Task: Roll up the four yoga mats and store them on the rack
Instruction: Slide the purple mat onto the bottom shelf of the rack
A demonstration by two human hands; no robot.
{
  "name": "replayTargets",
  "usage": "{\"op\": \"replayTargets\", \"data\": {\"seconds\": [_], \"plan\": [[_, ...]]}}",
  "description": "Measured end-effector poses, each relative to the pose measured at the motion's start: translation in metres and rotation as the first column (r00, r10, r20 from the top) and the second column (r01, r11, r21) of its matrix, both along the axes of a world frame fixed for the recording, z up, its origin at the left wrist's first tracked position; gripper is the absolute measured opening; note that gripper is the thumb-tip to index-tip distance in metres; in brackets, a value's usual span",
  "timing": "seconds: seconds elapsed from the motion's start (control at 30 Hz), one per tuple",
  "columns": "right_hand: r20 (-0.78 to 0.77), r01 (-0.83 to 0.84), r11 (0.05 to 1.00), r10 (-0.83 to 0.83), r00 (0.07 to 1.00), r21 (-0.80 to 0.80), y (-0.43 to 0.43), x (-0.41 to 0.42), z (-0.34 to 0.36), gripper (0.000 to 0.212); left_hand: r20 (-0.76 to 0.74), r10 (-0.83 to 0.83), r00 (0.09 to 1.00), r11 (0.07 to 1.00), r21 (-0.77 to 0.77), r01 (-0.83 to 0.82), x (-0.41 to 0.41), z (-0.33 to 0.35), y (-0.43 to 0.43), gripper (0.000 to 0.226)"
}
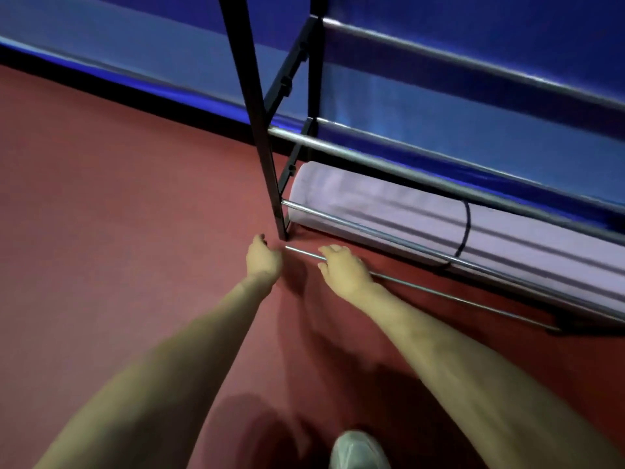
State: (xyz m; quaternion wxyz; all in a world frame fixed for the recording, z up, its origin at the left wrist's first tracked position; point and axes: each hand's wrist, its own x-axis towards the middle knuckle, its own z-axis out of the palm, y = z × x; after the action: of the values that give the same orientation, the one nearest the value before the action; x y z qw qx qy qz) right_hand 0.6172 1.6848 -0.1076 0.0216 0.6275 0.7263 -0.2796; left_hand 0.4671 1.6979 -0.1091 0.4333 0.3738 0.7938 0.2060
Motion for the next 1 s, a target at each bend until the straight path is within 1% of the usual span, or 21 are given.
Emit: {"op": "replayTargets", "data": {"seconds": [0.1, 0.2, 0.27, 0.33, 0.37, 0.43, 0.53, 0.6, 0.67, 0.77, 0.87, 1.0], "plan": [[0.076, -0.033, 0.997, 0.027, 0.997, 0.073, 0.021, -0.01, -0.035, 0.04, 0.037, -0.01, 0.999, 0.988, 0.156, 0.004, 0.001, -0.03, 0.023, 0.05], [0.097, -0.057, 0.994, 0.048, 0.994, 0.093, 0.027, -0.013, -0.055, 0.033, 0.006, -0.058, 0.998, 0.965, 0.257, 0.055, 0.002, -0.047, 0.027, 0.03], [0.022, -0.013, 0.983, 0.009, 1.0, 0.183, 0.025, -0.014, -0.064, 0.023, -0.015, -0.057, 0.998, 0.951, 0.303, 0.059, 0.002, -0.057, 0.023, 0.024], [-0.078, 0.094, 0.972, -0.079, 0.994, 0.215, 0.024, -0.017, -0.066, 0.016, -0.036, -0.029, 0.999, 0.942, 0.334, 0.039, 0.001, -0.065, 0.019, 0.023], [-0.108, 0.128, 0.969, -0.107, 0.988, 0.211, 0.024, -0.019, -0.066, 0.015, -0.045, -0.02, 0.999, 0.939, 0.343, 0.034, 0.003, -0.068, 0.018, 0.025], [-0.123, 0.144, 0.972, -0.123, 0.985, 0.183, 0.026, -0.019, -0.065, 0.017, -0.04, 0.009, 0.999, 0.936, 0.353, 0.006, 0.007, -0.071, 0.015, 0.035], [-0.133, 0.197, 0.966, -0.176, 0.975, 0.167, 0.031, -0.018, -0.064, 0.02, 0.034, 0.06, 0.998, 0.933, 0.354, -0.068, 0.015, -0.073, 0.01, 0.052], [-0.158, 0.24, 0.958, -0.215, 0.964, 0.16, 0.032, -0.018, -0.065, 0.021, 0.08, 0.101, 0.992, 0.932, 0.341, -0.122, 0.02, -0.072, 0.009, 0.057], [-0.195, 0.274, 0.949, -0.242, 0.95, 0.156, 0.032, -0.018, -0.067, 0.021, 0.134, 0.152, 0.979, 0.925, 0.33, -0.189, 0.024, -0.073, 0.011, 0.058], [-0.225, 0.304, 0.942, -0.268, 0.937, 0.144, 0.032, -0.017, -0.067, 0.02, 0.21, 0.231, 0.95, 0.916, 0.283, -0.285, 0.028, -0.075, 0.014, 0.053], [-0.226, 0.288, 0.946, -0.251, 0.941, 0.15, 0.03, -0.016, -0.068, 0.02, 0.234, 0.217, 0.948, 0.918, 0.282, -0.279, 0.029, -0.076, 0.012, 0.051], [-0.174, 0.224, 0.961, -0.196, 0.965, 0.161, 0.024, -0.017, -0.071, 0.021, 0.26, 0.21, 0.943, 0.909, 0.304, -0.286, 0.032, -0.078, 0.011, 0.06]]}}
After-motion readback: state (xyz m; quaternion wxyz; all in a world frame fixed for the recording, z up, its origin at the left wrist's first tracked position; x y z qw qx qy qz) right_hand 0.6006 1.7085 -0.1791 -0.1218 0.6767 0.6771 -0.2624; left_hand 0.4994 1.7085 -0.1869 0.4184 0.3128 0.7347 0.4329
